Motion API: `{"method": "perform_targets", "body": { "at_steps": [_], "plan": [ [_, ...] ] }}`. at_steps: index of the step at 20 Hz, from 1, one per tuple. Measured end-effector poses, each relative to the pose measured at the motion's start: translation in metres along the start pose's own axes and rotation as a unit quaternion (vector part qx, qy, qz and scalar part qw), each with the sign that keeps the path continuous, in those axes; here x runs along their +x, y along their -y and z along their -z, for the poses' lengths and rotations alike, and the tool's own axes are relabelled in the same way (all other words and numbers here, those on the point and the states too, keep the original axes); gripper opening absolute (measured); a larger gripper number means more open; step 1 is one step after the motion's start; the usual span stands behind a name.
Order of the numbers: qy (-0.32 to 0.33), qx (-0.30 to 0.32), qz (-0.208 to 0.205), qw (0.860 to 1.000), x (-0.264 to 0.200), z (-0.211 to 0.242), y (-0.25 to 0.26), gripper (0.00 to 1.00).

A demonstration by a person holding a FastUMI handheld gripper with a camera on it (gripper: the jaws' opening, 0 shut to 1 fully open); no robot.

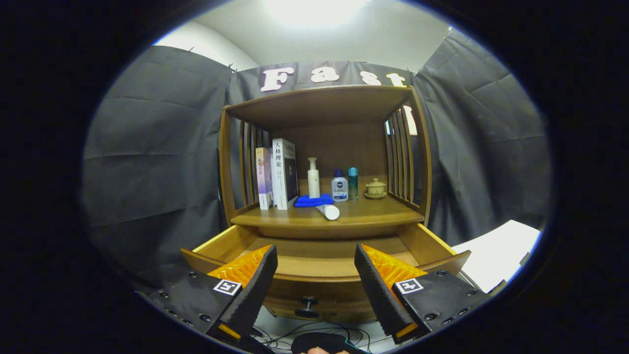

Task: Pull open the drawer, take out the items inside it, and place them on the countertop above the cabinet.

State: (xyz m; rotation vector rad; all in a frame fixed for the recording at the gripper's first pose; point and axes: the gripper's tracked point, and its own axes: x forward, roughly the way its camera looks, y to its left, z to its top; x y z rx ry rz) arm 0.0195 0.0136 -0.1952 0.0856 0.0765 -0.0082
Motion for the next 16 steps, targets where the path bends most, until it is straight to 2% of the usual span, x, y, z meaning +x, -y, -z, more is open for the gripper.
{"method": "perform_targets", "body": {
  "at_steps": [7, 11, 16],
  "plan": [
    [-0.061, -0.021, -0.002, 0.998, 0.001, 0.067, -0.006, 0.98],
    [-0.078, -0.026, 0.005, 0.997, 0.016, 0.091, -0.008, 0.98],
    [-0.090, -0.030, 0.032, 0.995, 0.035, 0.107, -0.004, 0.98]
  ]
}}
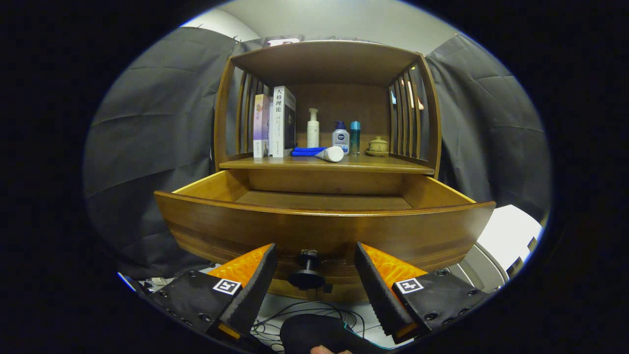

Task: Pull open the drawer, take out the items inside it, and place them on the countertop above the cabinet.

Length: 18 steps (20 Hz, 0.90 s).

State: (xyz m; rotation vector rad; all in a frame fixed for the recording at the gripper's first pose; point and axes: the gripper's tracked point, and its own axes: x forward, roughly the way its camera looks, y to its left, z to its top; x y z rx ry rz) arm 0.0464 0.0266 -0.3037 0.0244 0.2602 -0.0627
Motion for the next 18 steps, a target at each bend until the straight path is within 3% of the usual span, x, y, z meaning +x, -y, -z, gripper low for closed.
{"method": "perform_targets", "body": {
  "at_steps": [5, 15, 18],
  "plan": [
    [-0.001, -0.018, 0.042, 0.999, 0.010, 0.003, 0.002, 0.96],
    [-0.002, -0.010, 0.043, 0.999, 0.017, -0.001, 0.001, 0.97],
    [-0.001, -0.009, 0.045, 0.999, 0.038, -0.009, 0.002, 0.97]
  ]
}}
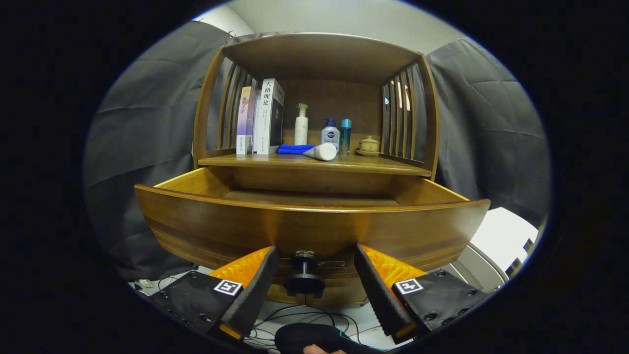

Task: Pull open the drawer, take out the items inside it, and place them on the countertop above the cabinet.

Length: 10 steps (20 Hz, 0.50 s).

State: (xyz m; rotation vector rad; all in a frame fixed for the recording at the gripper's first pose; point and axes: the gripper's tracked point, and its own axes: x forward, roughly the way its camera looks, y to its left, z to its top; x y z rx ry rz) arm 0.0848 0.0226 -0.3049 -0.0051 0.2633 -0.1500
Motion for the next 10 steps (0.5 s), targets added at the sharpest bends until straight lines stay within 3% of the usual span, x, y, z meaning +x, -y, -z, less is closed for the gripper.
{"method": "perform_targets", "body": {
  "at_steps": [10],
  "plan": [
    [0.005, 0.001, 0.009, 1.000, 0.064, -0.025, -0.005, 0.98]
  ]
}}
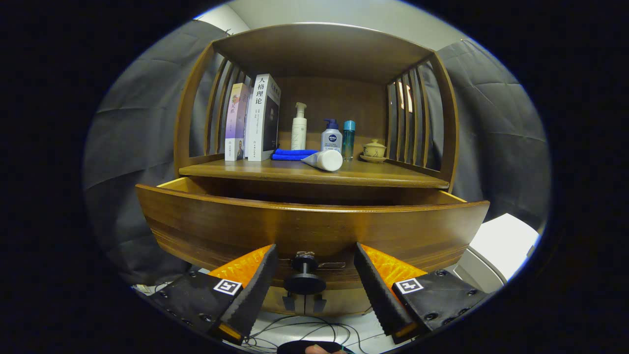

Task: Pull open the drawer, take out the items inside it, and place them on the countertop above the cabinet.

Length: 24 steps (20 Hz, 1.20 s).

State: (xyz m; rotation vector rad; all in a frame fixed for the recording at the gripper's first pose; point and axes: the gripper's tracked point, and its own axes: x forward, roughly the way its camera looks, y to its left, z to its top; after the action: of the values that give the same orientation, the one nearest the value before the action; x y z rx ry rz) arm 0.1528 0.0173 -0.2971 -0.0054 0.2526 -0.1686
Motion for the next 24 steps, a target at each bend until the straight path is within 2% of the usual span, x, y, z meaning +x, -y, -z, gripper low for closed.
{"method": "perform_targets", "body": {
  "at_steps": [15, 24],
  "plan": [
    [-0.005, 0.004, -0.001, 1.000, 0.085, -0.022, -0.001, 0.98],
    [0.003, -0.001, 0.003, 1.000, 0.087, -0.023, 0.004, 0.97]
  ]
}}
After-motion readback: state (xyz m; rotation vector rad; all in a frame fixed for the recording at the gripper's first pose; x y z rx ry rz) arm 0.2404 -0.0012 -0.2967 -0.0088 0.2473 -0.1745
